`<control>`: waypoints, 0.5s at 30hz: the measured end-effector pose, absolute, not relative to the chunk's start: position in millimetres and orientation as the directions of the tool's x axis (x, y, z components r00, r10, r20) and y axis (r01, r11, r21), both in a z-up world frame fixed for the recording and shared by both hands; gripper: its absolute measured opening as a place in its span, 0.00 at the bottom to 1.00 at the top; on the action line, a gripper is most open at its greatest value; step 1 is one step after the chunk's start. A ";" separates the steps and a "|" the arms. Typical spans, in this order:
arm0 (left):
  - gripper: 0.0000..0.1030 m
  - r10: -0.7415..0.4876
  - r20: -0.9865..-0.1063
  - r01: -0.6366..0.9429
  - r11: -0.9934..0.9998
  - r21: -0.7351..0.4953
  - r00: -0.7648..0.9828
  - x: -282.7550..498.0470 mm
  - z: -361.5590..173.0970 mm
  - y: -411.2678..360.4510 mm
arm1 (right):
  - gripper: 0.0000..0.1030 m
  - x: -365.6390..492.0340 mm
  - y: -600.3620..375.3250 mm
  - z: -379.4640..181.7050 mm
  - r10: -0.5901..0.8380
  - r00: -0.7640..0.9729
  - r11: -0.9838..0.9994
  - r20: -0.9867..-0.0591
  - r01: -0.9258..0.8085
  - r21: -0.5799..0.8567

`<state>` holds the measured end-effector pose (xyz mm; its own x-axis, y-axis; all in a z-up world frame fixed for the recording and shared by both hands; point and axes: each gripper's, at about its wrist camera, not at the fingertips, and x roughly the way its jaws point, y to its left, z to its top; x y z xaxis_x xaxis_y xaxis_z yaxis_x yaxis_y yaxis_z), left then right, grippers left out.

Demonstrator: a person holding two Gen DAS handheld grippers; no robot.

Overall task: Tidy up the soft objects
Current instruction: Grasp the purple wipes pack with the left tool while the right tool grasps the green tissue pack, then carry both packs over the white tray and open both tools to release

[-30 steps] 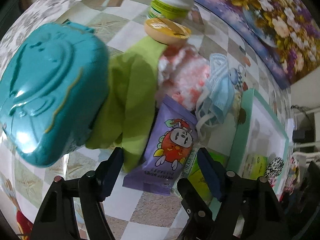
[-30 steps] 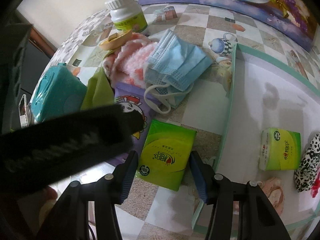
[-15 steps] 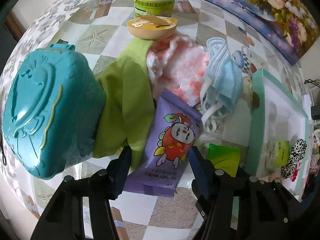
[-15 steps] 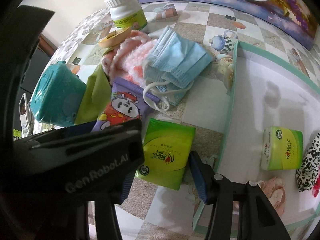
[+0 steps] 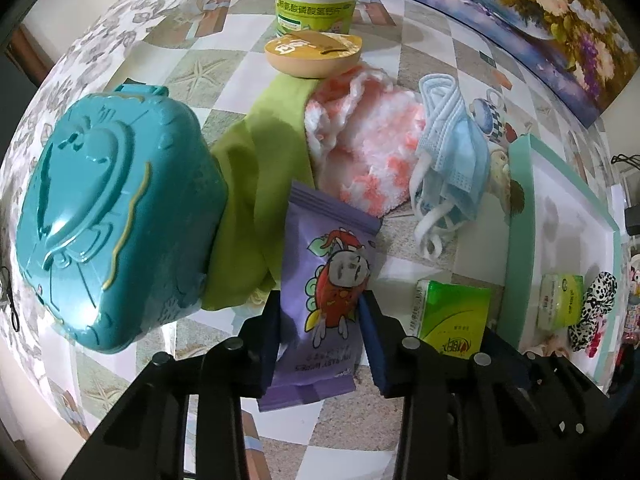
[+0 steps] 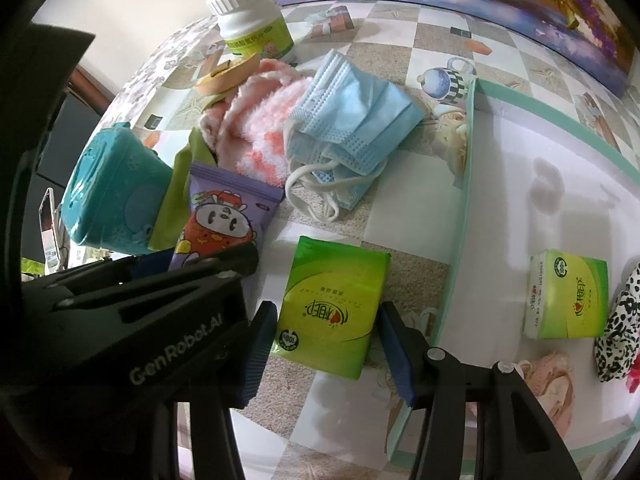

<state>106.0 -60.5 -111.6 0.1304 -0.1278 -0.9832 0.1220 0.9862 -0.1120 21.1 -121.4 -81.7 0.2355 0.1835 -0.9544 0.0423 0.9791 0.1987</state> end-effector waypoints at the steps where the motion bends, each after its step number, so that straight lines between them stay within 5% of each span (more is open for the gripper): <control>1: 0.38 -0.131 -0.983 0.121 0.986 -0.116 0.128 105.7 -111.9 -60.1 | 0.53 21.2 -121.0 -81.6 0.182 0.235 0.979 -0.955 0.042 0.197; 15: 0.33 -0.183 -0.974 0.109 0.979 -0.170 0.131 92.9 -94.6 -33.0 | 0.53 23.2 -122.9 -76.6 0.194 0.223 0.975 -0.955 0.061 0.212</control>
<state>92.9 -33.0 -94.6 0.1313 -0.1833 -0.9742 0.1086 0.9795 -0.1697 23.2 -122.9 -76.6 0.2229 0.1937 -0.9554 0.0608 0.9754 0.2119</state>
